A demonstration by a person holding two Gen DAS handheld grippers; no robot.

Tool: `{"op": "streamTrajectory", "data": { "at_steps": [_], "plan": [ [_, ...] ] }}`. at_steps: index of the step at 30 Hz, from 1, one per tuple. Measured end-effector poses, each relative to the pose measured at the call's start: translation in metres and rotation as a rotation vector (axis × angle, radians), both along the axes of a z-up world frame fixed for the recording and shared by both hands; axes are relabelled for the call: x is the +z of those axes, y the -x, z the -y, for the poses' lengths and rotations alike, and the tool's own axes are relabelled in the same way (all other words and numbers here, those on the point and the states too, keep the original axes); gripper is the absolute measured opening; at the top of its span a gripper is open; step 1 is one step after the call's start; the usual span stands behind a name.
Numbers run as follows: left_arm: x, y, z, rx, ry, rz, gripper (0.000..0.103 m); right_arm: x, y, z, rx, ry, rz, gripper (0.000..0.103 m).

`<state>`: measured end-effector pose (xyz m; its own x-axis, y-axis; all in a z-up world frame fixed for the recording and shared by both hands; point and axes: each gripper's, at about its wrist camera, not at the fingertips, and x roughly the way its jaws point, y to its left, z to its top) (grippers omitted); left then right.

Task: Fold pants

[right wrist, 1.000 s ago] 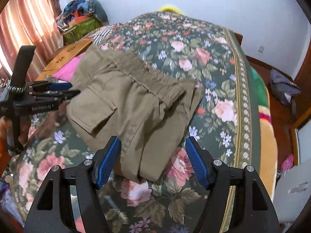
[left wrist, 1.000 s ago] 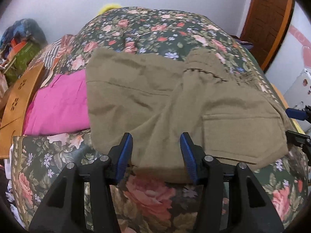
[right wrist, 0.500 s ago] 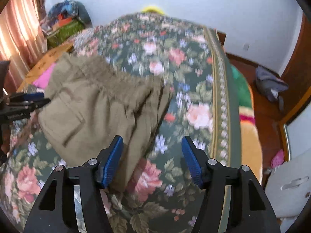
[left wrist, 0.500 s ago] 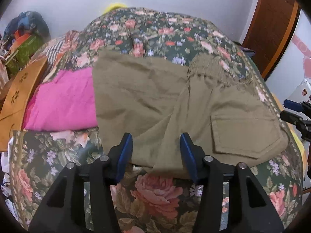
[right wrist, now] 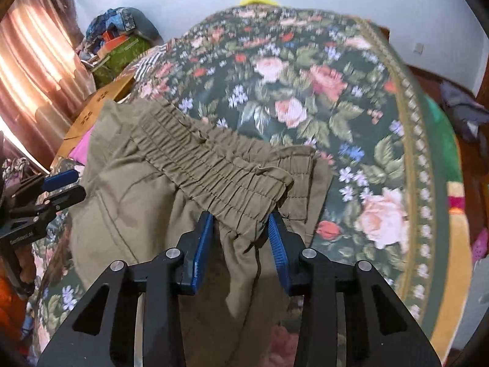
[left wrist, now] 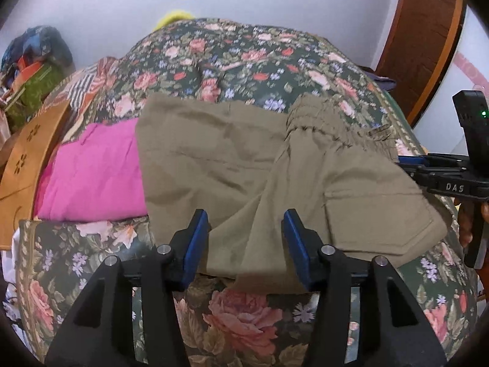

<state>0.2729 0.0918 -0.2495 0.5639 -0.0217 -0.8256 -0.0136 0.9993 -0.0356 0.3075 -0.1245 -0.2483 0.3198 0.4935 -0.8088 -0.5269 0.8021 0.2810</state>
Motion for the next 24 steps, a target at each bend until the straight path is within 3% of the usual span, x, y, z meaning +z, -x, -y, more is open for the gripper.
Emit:
{"op": "streamTrajectory", "data": {
  "at_steps": [3,6,11,14,18,24],
  "plan": [
    [-0.009,-0.001,-0.003,0.005,0.008,-0.016,0.053,-0.002,-0.001,0.000,0.015,-0.025,-0.013,0.028],
    [-0.009,0.001,-0.002,-0.001,0.000,-0.005,0.053,0.009,0.002,-0.002,0.030,-0.004,0.057,0.019],
    [-0.012,-0.001,-0.003,0.002,0.004,-0.004,0.055,0.036,-0.001,-0.004,0.034,-0.008,0.175,0.018],
    [-0.012,-0.001,-0.007,0.014,0.027,-0.002,0.055,0.030,-0.011,-0.017,0.049,0.056,0.212,0.018],
    [-0.010,0.002,-0.011,0.026,0.017,0.002,0.058,0.005,-0.023,-0.027,0.061,0.130,0.174,0.018],
    [-0.001,0.011,-0.027,0.073,0.017,0.011,0.059,0.032,-0.014,-0.015,0.013,0.158,0.222,0.034]
  ]
}}
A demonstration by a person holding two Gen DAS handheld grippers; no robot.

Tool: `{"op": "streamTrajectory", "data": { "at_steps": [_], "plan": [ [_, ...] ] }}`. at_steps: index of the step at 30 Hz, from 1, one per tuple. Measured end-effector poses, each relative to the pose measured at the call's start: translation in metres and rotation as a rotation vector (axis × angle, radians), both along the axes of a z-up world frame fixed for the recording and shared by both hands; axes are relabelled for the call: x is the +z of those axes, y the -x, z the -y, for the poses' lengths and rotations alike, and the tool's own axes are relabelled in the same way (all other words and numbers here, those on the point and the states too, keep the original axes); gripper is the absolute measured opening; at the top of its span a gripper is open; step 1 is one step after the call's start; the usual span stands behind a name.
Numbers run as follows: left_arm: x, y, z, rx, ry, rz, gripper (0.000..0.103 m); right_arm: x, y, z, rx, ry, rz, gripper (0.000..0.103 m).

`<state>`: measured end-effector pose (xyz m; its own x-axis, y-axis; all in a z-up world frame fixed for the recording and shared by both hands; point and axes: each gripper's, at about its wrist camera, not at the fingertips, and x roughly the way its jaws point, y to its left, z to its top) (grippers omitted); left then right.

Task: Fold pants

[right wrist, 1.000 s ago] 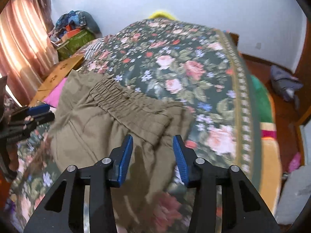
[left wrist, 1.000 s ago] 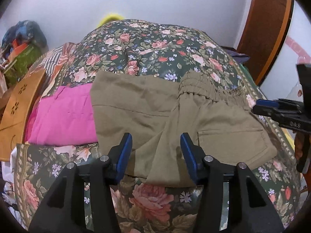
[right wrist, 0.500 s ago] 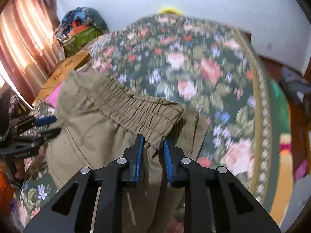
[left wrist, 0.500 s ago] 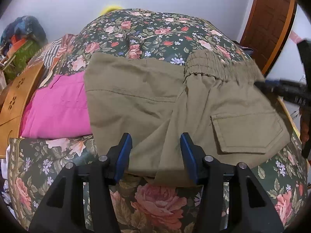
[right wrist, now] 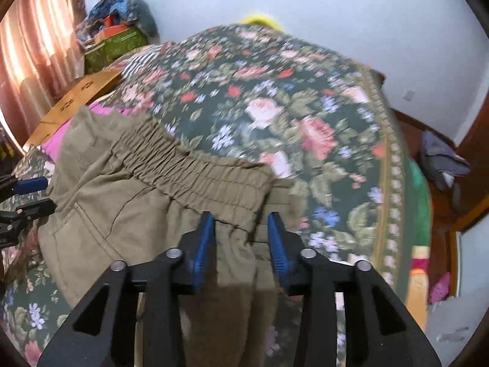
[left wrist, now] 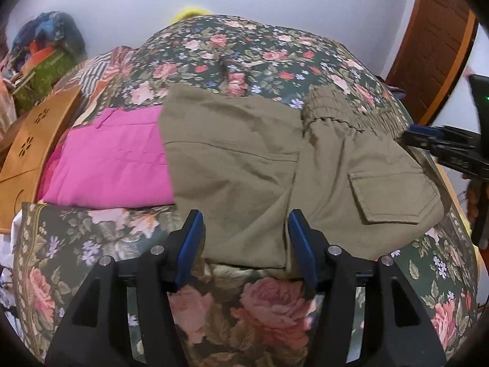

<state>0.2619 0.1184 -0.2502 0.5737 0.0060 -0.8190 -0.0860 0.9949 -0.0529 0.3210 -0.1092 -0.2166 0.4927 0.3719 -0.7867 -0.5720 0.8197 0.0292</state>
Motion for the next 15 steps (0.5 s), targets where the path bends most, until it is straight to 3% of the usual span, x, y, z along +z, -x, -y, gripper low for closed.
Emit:
{"op": "streamTrajectory", "data": {
  "at_steps": [2,6,12,15],
  "plan": [
    [0.000,0.003,-0.004,0.018,-0.021,-0.004,0.059,0.011,0.009,0.006,-0.001,-0.015,0.014,0.035],
    [-0.014,0.005,-0.011,0.018,-0.012,-0.043,0.059,0.020,0.042,0.018,0.028,-0.081,0.004,0.047],
    [-0.024,0.010,-0.035,0.116,-0.038,-0.062,0.063,-0.016,0.060,0.019,0.030,0.003,-0.066,0.047],
    [-0.020,0.020,-0.052,0.153,-0.033,-0.070,0.062,-0.015,0.061,0.035,-0.026,0.043,-0.035,0.047]
  ]
}}
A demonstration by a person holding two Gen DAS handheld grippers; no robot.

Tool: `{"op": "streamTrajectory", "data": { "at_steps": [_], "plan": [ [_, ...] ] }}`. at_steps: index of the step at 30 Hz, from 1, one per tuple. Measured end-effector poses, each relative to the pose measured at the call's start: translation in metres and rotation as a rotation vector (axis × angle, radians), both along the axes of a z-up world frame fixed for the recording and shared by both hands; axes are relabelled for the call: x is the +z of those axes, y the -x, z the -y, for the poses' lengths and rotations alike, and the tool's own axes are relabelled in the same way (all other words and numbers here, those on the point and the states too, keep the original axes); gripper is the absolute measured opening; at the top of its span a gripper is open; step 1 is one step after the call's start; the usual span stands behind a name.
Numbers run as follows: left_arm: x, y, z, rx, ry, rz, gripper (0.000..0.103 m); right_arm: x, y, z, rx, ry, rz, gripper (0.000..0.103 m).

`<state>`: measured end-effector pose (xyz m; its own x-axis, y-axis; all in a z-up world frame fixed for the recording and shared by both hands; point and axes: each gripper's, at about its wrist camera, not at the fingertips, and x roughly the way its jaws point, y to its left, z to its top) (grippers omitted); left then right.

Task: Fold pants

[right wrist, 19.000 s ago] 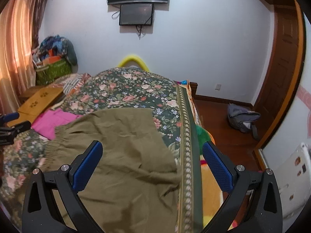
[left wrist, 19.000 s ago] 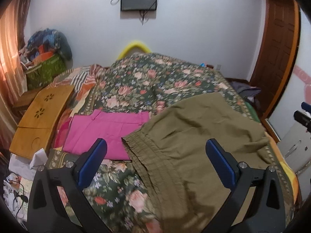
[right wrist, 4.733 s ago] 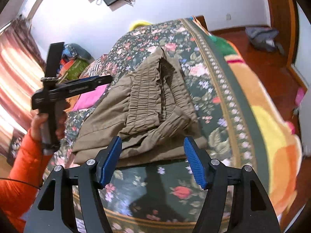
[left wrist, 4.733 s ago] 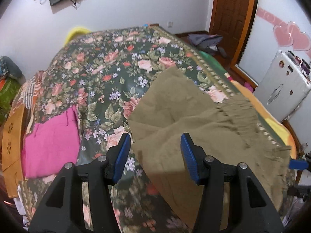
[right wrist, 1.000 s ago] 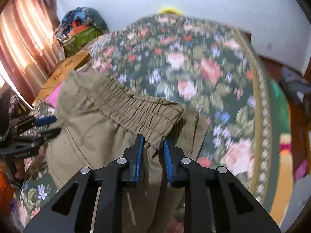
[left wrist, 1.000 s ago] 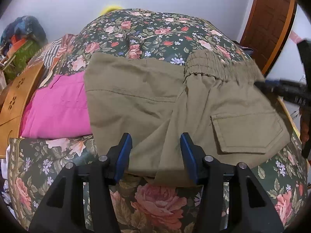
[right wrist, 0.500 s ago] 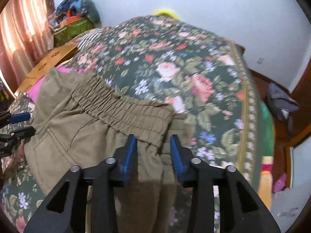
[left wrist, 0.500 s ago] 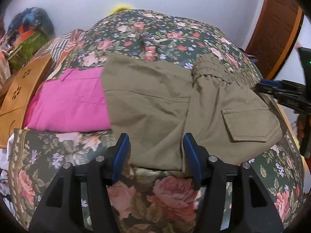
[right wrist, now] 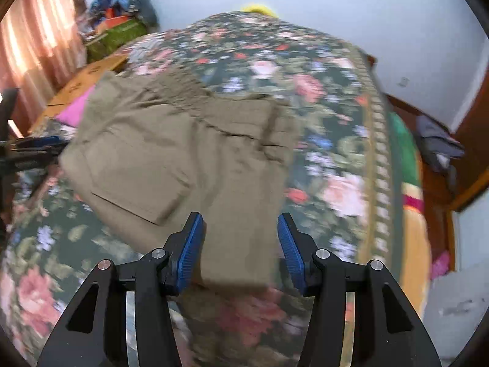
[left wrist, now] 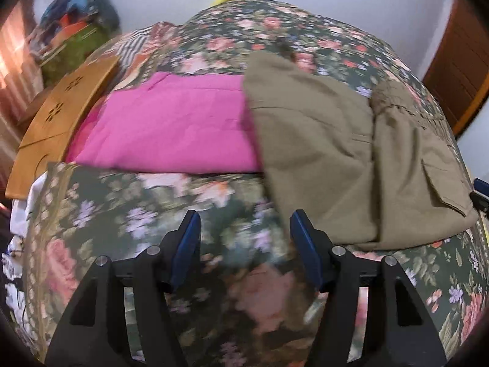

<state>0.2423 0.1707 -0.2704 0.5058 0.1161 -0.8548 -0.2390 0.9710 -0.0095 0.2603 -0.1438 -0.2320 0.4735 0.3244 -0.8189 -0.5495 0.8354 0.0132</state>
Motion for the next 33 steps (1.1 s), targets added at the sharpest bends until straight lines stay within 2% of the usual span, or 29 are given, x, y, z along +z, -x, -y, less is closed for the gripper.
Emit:
{"op": "streamTrajectory", "data": {
  "at_steps": [3,6,7,9,12,16,19,24,33],
  "plan": [
    [0.007,0.006,-0.011,0.012,0.005,0.007,0.062,0.010,-0.001,0.017,-0.048,-0.008,0.017,0.047],
    [0.015,0.004,-0.015,0.011,0.051,0.035,0.062,0.021,-0.005,0.026,-0.082,-0.005,0.037,0.049],
    [0.018,0.000,-0.015,0.006,0.066,0.047,0.062,0.024,-0.008,0.027,-0.089,-0.009,0.041,0.051],
    [0.022,-0.009,-0.012,-0.007,0.077,0.061,0.065,0.027,-0.011,0.025,-0.101,-0.022,0.046,0.065],
    [0.026,-0.027,-0.002,-0.040,0.080,0.077,0.066,0.029,-0.019,0.018,-0.090,-0.065,0.047,0.065],
    [0.021,-0.053,0.012,-0.103,0.061,0.069,0.068,0.019,-0.034,0.004,-0.076,-0.094,0.018,0.065],
    [0.008,-0.066,0.013,-0.110,0.038,0.037,0.068,0.004,-0.048,-0.005,-0.072,-0.119,-0.045,0.065],
    [-0.012,-0.078,0.008,-0.109,0.096,0.000,0.068,-0.017,-0.060,-0.013,-0.058,-0.126,-0.117,0.065],
    [-0.019,-0.090,0.010,-0.152,0.147,0.031,0.067,-0.036,-0.077,-0.014,-0.030,-0.174,-0.197,0.065]
  ]
}}
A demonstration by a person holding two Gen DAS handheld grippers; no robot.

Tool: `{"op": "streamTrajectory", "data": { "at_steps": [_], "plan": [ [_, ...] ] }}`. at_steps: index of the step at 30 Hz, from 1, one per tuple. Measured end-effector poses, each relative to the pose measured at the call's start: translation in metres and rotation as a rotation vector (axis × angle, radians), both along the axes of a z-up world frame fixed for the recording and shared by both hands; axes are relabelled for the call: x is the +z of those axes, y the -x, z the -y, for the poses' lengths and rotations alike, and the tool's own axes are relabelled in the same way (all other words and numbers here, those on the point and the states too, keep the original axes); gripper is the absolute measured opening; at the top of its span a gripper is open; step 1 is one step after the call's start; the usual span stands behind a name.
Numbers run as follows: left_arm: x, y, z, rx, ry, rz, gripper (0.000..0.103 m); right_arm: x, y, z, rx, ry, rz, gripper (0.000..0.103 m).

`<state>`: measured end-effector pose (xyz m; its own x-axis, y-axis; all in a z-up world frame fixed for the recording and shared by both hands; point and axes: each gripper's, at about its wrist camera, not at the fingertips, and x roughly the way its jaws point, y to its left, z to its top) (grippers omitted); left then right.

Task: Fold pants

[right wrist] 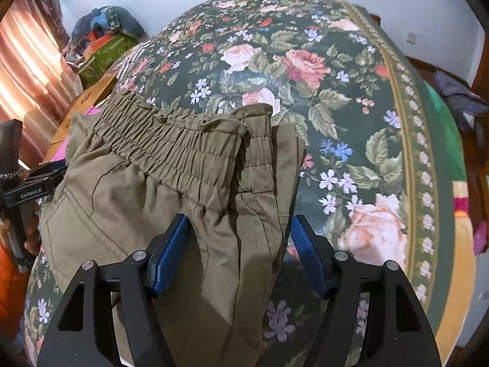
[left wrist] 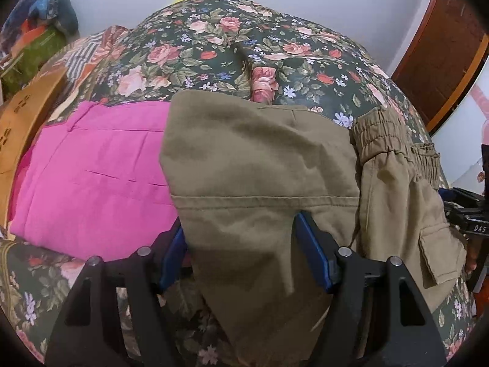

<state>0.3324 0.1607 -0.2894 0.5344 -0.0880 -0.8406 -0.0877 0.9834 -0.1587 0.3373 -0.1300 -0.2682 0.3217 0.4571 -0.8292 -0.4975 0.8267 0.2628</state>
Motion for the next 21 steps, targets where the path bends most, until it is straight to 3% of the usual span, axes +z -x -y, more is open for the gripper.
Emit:
{"op": "streamTrajectory", "data": {
  "at_steps": [4,6,7,10,12,15,21],
  "plan": [
    [0.000,-0.002,-0.001,0.007,0.039,0.003,0.056,0.001,0.001,-0.003,0.024,-0.004,0.013,0.061],
    [0.002,-0.002,-0.002,0.006,0.096,0.002,0.036,0.002,0.001,-0.001,0.021,-0.016,0.014,0.056],
    [0.003,-0.002,-0.003,0.012,0.109,0.000,0.034,0.002,0.001,0.001,0.014,-0.025,0.013,0.054],
    [0.007,-0.001,0.000,0.022,0.094,0.009,0.022,0.003,0.002,0.004,0.005,-0.040,0.020,0.049],
    [0.010,0.000,0.001,0.023,0.086,0.017,0.015,0.006,0.003,0.005,0.008,-0.046,0.035,0.038],
    [0.017,0.002,0.002,0.023,0.077,0.032,0.009,0.013,0.007,0.005,0.016,-0.042,0.072,0.027],
    [0.036,0.008,0.003,0.018,0.072,0.066,0.005,0.029,0.010,0.004,0.012,-0.065,0.115,0.018]
  ]
}}
